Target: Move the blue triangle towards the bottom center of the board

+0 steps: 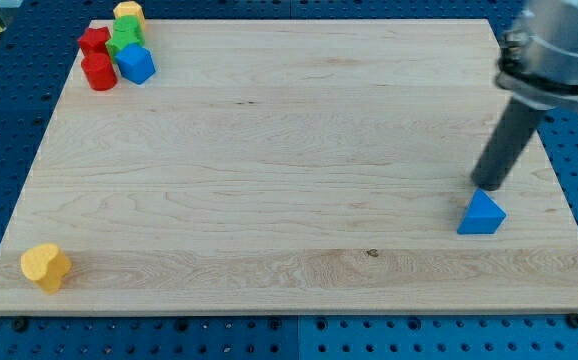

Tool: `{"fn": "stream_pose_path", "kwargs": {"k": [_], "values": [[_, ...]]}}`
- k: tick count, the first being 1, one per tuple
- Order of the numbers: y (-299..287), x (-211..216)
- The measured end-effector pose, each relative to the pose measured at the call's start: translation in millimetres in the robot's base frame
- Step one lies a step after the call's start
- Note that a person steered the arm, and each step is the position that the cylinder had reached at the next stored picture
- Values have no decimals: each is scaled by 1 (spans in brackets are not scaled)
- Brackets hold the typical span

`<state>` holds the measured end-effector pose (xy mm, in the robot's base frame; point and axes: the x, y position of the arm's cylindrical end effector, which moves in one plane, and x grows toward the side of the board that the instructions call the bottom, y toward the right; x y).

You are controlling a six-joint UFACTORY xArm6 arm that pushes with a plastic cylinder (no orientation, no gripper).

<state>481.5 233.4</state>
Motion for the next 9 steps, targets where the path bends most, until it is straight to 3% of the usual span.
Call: {"fn": "stream_pose_path", "kwargs": {"k": [1,2,4,5,6,7,8,9], "values": [[51,-2],[50,-2],[-23,1],[-24,1],[43,1],[62,14],[59,48],[50,54]]}}
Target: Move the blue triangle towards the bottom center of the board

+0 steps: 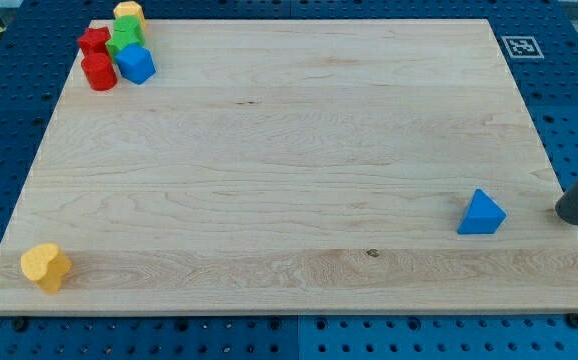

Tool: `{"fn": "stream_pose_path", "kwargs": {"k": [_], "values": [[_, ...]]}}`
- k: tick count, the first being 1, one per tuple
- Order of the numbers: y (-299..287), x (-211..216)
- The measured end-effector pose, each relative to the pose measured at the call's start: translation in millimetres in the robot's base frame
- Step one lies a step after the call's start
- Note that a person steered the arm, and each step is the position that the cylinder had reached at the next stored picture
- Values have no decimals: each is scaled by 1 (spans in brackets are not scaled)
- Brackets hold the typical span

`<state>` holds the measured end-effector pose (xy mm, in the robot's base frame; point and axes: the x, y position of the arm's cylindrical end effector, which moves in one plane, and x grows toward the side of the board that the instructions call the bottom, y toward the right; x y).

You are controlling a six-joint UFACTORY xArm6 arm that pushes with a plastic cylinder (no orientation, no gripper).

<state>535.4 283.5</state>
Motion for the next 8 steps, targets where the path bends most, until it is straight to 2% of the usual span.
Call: {"fn": "stream_pose_path", "kwargs": {"k": [2,5,8], "values": [[-26,9],[-78,-7],[-169,-9]]}}
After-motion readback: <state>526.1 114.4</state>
